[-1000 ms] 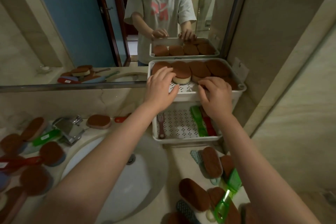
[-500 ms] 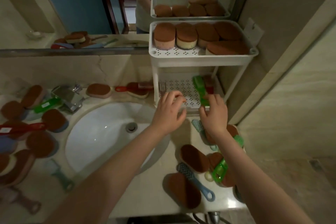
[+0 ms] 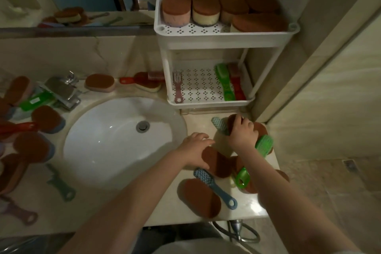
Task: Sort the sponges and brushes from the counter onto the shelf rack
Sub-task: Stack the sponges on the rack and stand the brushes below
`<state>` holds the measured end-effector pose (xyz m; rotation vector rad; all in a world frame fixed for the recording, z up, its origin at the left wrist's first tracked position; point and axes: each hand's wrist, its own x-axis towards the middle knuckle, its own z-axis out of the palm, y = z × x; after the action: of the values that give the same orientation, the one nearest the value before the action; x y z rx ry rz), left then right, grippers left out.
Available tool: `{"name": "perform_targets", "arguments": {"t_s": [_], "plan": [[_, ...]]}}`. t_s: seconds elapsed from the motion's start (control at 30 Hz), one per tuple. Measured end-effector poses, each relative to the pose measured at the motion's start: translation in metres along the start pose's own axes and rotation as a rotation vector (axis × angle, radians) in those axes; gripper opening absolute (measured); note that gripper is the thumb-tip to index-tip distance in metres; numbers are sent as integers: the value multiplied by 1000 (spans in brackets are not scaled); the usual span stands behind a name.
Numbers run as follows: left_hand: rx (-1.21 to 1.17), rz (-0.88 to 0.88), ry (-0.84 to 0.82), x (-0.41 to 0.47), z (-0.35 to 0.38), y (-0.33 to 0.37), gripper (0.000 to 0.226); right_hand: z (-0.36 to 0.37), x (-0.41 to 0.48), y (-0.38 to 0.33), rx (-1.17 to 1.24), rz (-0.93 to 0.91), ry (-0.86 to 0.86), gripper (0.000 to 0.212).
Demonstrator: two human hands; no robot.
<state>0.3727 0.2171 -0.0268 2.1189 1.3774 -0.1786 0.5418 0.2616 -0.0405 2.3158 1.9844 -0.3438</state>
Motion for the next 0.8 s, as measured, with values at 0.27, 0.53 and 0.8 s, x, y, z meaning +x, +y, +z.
{"name": "perform_targets", "arguments": {"t_s": [0.27, 0.53, 0.8], "plan": [[151, 11, -96, 17, 22, 7, 92, -7, -2, 2, 256, 9, 197, 79], [-55, -9, 91, 12, 17, -6, 85, -18, -1, -4, 548, -139, 224, 74], [-305, -191, 402, -13, -15, -37, 76, -32, -12, -28, 704, -236, 233, 68]]}}
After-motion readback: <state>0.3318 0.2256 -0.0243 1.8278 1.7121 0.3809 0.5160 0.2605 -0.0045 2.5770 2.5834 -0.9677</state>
